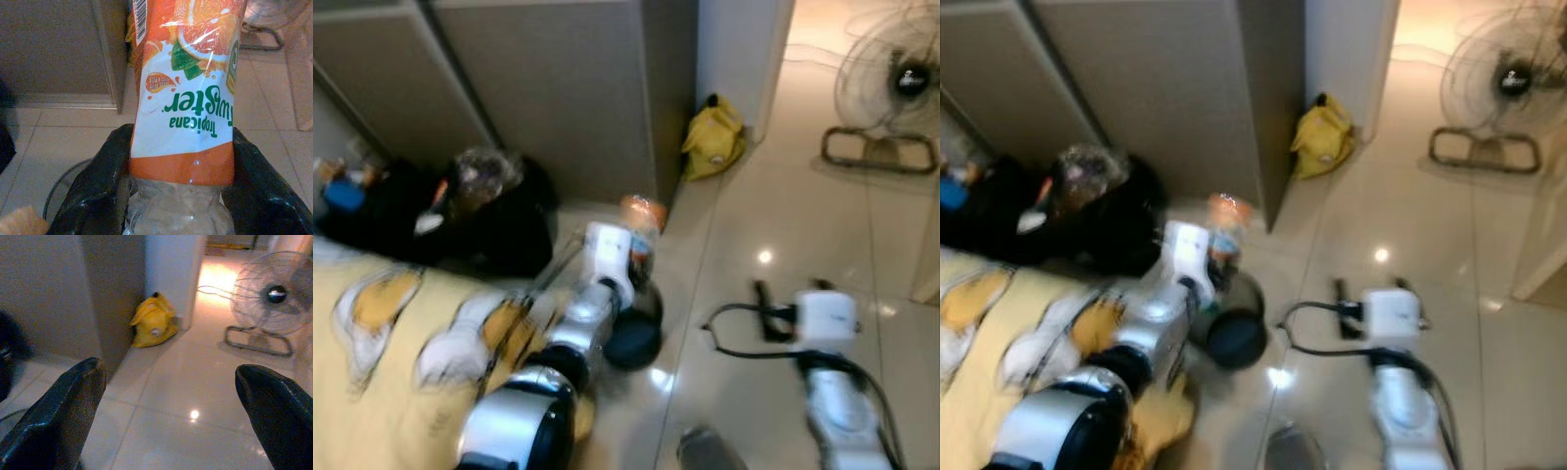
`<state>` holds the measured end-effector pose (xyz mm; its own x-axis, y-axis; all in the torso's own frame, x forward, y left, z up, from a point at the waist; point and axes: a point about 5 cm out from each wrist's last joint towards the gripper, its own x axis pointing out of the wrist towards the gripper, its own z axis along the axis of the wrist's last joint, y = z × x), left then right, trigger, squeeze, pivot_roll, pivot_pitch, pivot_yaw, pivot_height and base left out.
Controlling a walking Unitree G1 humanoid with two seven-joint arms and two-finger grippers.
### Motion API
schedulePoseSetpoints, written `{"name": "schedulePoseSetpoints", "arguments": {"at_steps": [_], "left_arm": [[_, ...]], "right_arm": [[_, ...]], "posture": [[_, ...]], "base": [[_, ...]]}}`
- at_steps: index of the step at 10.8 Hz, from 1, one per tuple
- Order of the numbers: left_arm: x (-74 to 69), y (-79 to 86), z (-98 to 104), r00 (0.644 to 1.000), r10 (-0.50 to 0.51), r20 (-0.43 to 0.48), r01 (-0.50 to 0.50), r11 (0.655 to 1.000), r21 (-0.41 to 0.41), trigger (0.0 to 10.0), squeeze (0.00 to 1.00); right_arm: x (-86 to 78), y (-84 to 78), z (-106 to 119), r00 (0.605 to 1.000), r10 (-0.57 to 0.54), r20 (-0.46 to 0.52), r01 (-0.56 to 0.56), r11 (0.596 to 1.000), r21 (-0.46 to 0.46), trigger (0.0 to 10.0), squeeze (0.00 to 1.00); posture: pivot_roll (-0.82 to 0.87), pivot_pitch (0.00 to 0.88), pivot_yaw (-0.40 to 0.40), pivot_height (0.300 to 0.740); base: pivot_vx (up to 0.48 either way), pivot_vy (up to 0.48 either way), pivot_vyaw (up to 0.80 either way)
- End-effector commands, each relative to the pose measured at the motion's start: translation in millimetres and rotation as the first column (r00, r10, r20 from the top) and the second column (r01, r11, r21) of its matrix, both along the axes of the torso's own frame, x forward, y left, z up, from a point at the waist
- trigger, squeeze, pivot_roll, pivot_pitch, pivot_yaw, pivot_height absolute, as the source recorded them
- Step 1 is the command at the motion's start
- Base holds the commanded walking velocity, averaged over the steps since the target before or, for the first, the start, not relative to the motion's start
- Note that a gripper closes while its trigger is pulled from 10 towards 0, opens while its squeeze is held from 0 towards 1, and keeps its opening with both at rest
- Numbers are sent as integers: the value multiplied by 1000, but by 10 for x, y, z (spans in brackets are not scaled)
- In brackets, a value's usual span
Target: Clean up the room
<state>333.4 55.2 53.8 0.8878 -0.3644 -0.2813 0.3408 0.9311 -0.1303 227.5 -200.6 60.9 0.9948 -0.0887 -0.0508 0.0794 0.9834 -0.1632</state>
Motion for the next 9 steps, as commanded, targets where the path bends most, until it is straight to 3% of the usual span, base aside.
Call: {"name": "schedulePoseSetpoints", "arguments": {"at_steps": [1,2,5,6,9], "left_arm": [[75,96,57,999,44,9,-44,999,19,10000,0],[87,106,64,998,57,4,-57,998,22,10000,0],[95,303,-38,964,232,-131,-234,972,-4,10000,0],[46,434,-144,929,319,-187,-316,948,49,10000,0],[4,640,-229,894,403,-198,-376,913,161,10000,0]], "right_arm": [[8,143,-3,999,39,3,-39,999,26,10000,0],[1,158,-5,999,43,0,-43,999,27,10000,0],[-138,220,-63,996,81,-48,-79,996,37,10000,0],[-289,216,-105,992,86,-88,-82,996,40,10000,0],[-590,254,-138,982,108,-156,-101,993,52,10000,0]], "posture": [[-438,117,187,740],[-438,123,187,740],[-460,173,188,740],[-477,215,181,740],[-516,297,167,740]], "base": [[428,0,0],[431,0,0],[467,0,0],[0,0,0],[0,0,0]]}}
